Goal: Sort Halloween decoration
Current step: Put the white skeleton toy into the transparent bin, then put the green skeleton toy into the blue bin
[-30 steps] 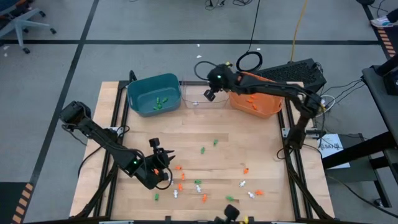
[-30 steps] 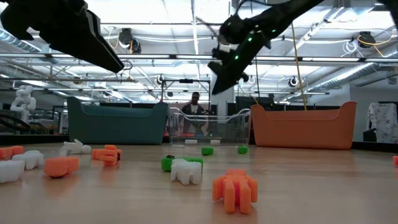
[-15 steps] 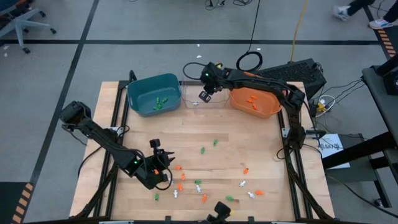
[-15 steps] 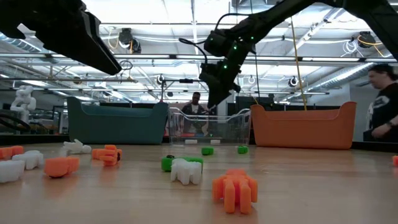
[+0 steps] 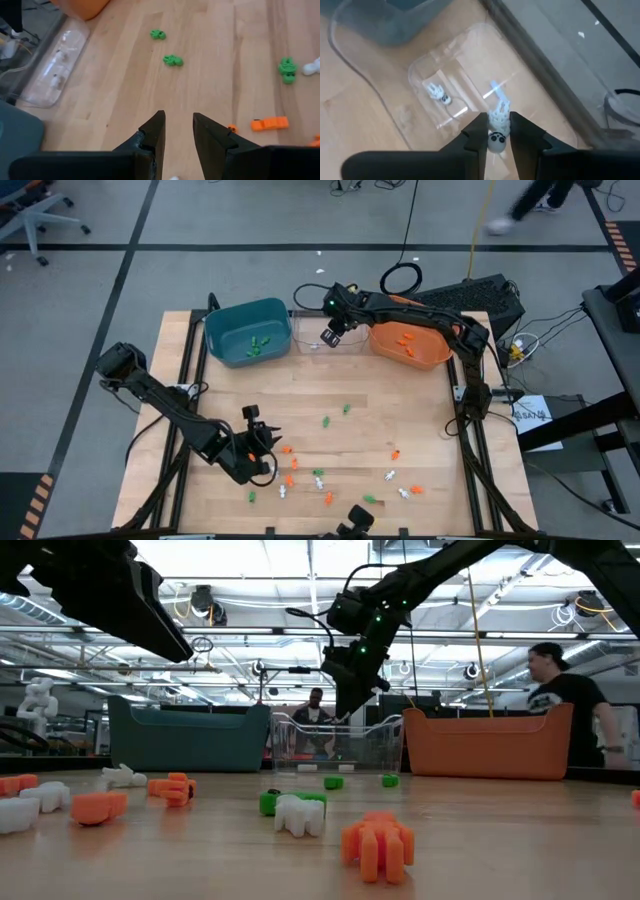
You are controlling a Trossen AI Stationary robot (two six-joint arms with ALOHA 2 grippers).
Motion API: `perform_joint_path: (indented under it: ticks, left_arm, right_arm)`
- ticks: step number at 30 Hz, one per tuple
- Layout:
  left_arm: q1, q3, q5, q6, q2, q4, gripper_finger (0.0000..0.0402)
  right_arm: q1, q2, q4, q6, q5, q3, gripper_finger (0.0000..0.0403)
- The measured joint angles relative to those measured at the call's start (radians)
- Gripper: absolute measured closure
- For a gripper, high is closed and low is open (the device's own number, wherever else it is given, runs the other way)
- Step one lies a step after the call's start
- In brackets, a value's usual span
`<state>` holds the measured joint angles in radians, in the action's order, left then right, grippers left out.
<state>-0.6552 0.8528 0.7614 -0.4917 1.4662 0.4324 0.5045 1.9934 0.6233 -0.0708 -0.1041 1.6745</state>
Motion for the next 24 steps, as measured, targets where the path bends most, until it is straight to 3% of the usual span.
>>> perform_joint_path:
  ticks: [16, 24]
  left_arm:
    - [0.0, 0.0, -0.006, 0.0, 0.0, -0.037, 0.0304]
    - [0.0, 0.0, -0.018, 0.0, 0.0, -0.059, 0.0304]
  right_arm:
    - [-0.028, -0.006, 0.011, -0.051, -0.028, 0.0, 0.0276]
    - [-0.219, -0.139, 0.009, -0.028, -0.032, -0.001, 0.0274]
